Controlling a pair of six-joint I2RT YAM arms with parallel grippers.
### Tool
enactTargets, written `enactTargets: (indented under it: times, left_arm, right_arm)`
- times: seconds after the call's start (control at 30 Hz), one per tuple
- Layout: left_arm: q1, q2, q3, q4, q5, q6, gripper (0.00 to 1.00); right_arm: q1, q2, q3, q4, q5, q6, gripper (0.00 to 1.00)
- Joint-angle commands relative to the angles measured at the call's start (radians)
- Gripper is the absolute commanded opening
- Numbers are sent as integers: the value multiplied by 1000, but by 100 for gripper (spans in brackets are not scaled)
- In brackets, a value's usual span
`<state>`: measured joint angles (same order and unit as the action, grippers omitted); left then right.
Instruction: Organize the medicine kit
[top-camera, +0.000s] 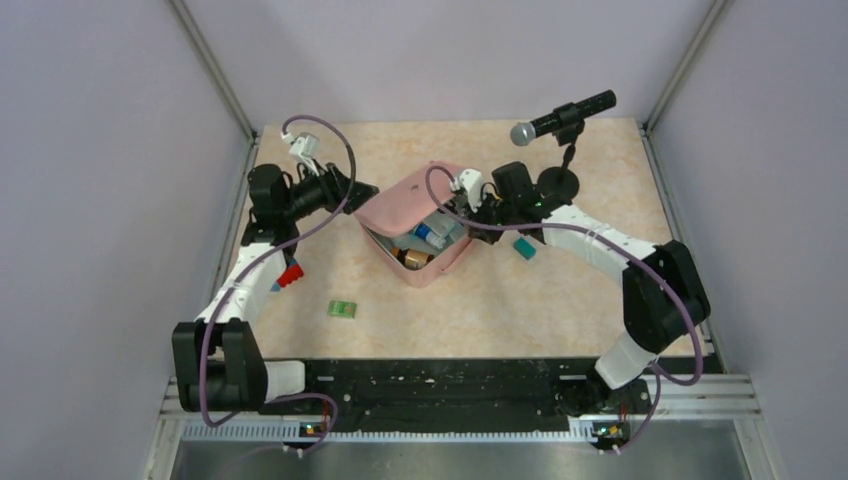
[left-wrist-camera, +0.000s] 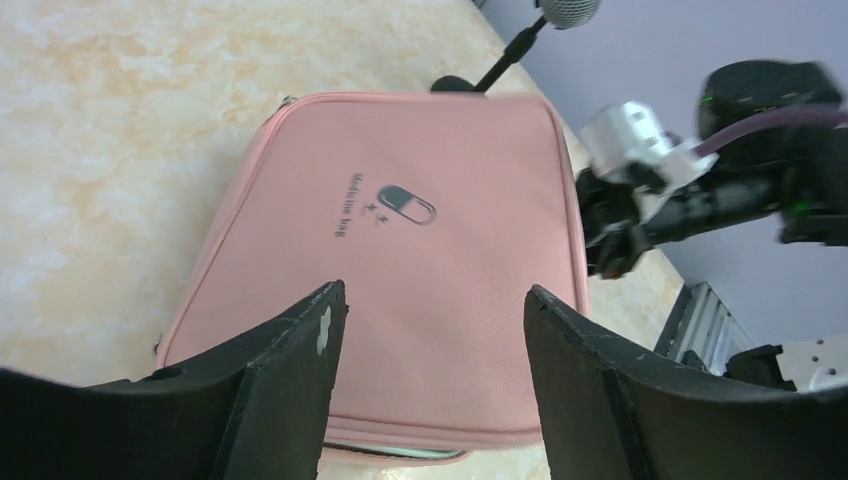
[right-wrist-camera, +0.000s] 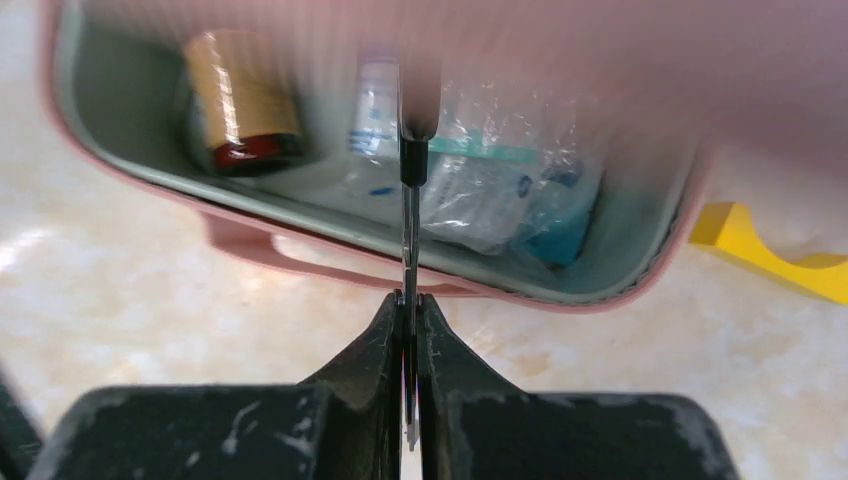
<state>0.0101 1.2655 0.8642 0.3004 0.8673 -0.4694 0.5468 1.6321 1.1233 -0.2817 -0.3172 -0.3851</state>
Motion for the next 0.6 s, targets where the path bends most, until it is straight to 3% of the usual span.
enactTargets:
  times: [0.0, 0.17, 0.37, 0.57]
  left_arm:
    - [-1, 24, 24, -36, -39, 74, 70]
    - [-5, 19, 34, -88, -19, 117, 71]
    - [-115, -135, 82, -267, -20, 420, 84]
    - [-233, -146, 109, -332, -32, 536, 84]
  right_arm:
    - [-2, -98, 161, -190, -153, 193, 0]
    - [-1, -117, 173, -215, -341, 304, 0]
    - [-1, -105, 230, -250, -362, 338, 0]
    - [-1, -70, 194, -219, -405, 392, 0]
